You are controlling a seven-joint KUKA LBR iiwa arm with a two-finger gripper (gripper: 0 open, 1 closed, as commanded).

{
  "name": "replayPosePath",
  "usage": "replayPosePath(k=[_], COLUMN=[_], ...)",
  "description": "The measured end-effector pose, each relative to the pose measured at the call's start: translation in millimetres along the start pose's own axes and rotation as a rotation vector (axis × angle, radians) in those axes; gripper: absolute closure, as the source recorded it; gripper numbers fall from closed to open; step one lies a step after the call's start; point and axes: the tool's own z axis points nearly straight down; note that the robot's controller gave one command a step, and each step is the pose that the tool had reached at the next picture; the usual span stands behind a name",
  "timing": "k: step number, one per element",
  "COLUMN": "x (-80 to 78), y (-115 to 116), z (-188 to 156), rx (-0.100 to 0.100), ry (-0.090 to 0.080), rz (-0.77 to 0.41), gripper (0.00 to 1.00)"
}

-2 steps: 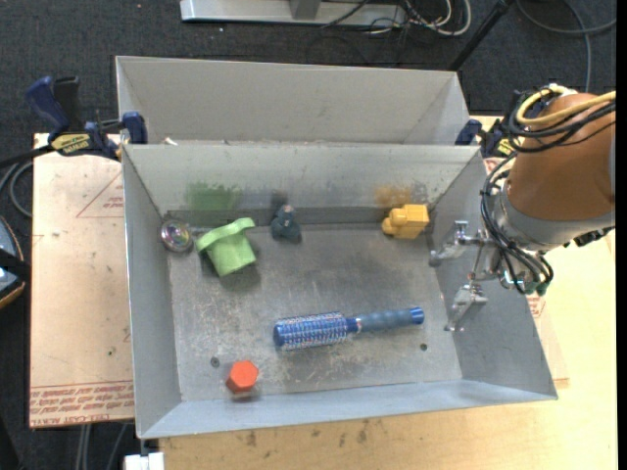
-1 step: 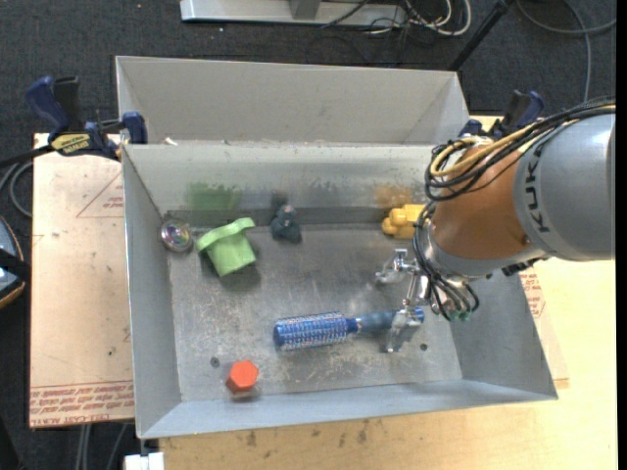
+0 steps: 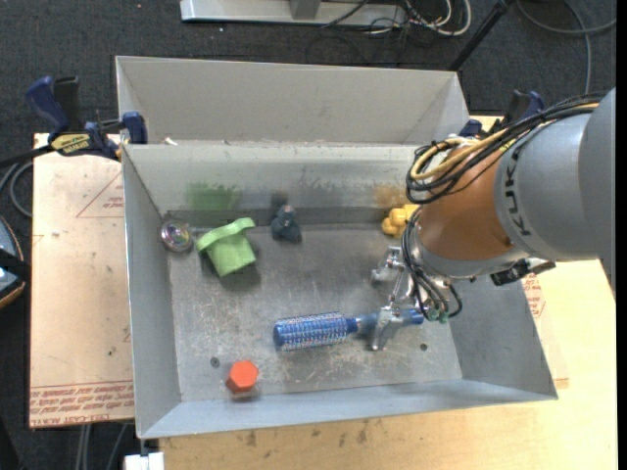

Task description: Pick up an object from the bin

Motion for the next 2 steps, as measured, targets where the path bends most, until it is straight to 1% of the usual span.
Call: replayPosePath(k=[1,2], x=[-2.0,0.3], y=[3.6,2.1], z=[-1.5,-126.0], rx=[-0.006,-0.006], ry=[-0.009,0.001], rz=[-0.002,0.009], gripper=[1.0,1.0])
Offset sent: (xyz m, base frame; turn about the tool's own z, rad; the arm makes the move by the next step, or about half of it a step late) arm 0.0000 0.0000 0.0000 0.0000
